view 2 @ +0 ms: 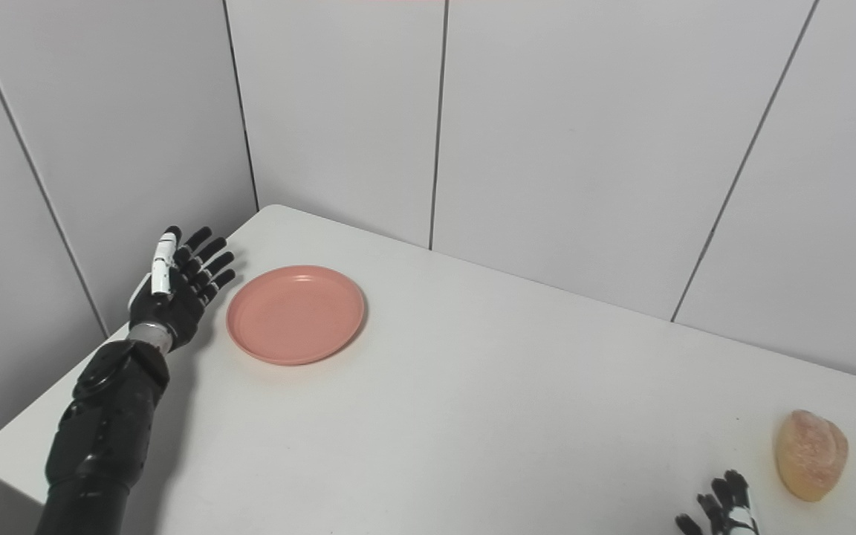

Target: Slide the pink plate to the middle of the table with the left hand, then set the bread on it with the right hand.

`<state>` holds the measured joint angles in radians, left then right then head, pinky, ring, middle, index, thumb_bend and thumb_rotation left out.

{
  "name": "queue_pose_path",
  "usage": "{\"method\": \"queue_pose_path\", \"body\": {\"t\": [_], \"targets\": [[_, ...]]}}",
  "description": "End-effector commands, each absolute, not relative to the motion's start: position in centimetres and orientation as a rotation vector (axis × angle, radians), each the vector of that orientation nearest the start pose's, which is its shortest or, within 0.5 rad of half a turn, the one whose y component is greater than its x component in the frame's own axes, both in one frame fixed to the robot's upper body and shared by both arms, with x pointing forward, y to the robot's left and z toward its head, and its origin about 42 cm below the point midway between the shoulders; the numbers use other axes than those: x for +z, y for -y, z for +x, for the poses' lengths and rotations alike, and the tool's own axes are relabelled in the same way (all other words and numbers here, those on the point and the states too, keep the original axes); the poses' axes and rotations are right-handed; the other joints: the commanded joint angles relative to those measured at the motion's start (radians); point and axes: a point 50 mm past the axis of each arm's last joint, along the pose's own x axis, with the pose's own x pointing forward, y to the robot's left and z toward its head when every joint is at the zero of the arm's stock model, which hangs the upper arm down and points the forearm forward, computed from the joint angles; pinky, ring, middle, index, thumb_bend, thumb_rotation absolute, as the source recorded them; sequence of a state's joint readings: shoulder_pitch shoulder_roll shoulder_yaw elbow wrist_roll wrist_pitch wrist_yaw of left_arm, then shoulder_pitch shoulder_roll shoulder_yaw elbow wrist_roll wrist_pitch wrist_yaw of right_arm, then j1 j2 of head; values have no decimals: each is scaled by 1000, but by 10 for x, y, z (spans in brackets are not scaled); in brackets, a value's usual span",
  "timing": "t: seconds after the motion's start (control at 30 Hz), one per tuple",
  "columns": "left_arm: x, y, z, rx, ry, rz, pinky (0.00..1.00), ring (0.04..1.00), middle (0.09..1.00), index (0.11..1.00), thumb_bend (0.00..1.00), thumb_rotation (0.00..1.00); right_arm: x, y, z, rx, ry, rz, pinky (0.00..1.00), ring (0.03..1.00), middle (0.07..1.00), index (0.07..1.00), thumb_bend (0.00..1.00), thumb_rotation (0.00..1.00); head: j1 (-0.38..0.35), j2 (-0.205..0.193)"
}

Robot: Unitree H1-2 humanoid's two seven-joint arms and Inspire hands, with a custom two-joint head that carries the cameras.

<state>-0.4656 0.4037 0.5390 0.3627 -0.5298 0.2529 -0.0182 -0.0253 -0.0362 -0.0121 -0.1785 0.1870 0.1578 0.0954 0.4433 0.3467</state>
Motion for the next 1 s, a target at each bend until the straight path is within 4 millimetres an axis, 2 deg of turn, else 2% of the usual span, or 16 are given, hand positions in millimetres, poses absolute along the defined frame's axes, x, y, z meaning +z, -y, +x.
{"method": "queue_pose_path", "body": {"t": [0.0,0.67,0.97], "targets": [[227,-462,399,371,174,-378,922,904,894,873,311,1000,150,218,290,124,88,145,1000,1000,1000,1000,180,1000,-1,1],[203,-452,403,379,144,-419,851,877,884,876,316,1000,151,218,291,120,83,142,1000,1000,1000,1000,188,1000,1,0],[192,-444,408,360,126,-416,906,892,891,890,308,1000,150,217,292,118,88,140,1000,1000,1000,1000,185,1000,-3,-6]]}}
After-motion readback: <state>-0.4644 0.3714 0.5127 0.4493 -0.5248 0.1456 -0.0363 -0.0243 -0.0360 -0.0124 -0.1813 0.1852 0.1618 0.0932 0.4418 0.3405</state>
